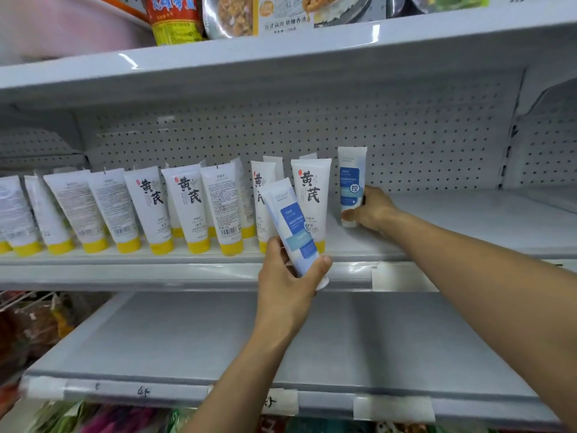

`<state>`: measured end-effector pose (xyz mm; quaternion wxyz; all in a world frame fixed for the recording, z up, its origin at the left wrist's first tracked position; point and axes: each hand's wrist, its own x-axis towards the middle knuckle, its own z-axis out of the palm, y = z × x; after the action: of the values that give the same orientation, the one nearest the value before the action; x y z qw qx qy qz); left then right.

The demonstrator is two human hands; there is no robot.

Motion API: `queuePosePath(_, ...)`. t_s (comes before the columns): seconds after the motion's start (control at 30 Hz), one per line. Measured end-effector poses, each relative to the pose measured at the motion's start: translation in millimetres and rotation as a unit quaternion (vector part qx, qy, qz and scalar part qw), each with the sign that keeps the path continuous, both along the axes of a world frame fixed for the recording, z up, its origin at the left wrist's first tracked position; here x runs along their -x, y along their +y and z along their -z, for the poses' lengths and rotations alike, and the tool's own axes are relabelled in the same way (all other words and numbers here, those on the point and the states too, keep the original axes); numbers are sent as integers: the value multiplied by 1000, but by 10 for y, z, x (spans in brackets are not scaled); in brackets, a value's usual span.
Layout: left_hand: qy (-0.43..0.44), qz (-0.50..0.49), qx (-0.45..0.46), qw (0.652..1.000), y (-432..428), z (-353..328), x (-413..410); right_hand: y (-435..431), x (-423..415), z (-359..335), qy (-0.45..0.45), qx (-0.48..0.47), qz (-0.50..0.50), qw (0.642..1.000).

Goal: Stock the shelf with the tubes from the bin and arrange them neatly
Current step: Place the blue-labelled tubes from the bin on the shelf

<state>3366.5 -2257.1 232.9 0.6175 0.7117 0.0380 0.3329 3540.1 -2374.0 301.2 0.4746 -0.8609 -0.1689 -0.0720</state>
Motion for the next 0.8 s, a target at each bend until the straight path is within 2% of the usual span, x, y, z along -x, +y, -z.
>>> queuePosePath(0.27, 0, 1, -5, 1000, -84, -131, 76, -104, 2, 69, 34, 11, 4, 999)
queuePosePath(0.33, 2, -3, -8, 1000, -120, -175, 128, -176, 187, 28, 8, 1, 12, 1000)
queuePosePath(0.4, 4, -6, -19, 1000, -172, -227, 168, -258, 456, -42, -23, -39, -35, 998)
queuePosePath(0.47, 1, -12, -32, 999, -234, -286, 181, -328, 765, -110, 3, -71, -159, 985)
queuePosePath(0.53, -3, -20, -49, 999, -291, -345, 173, -357, 987, -152, 27, -28, -260, 965)
queuePosePath(0.6, -4, -32, -77, 996, -336, -390, 149, -350, 1106, -170, 36, -2, -284, 958)
queuePosePath(0.8, 1, -47, -147, 988, -430, -441, 71, -380, 1166, -203, 44, -19, -276, 960)
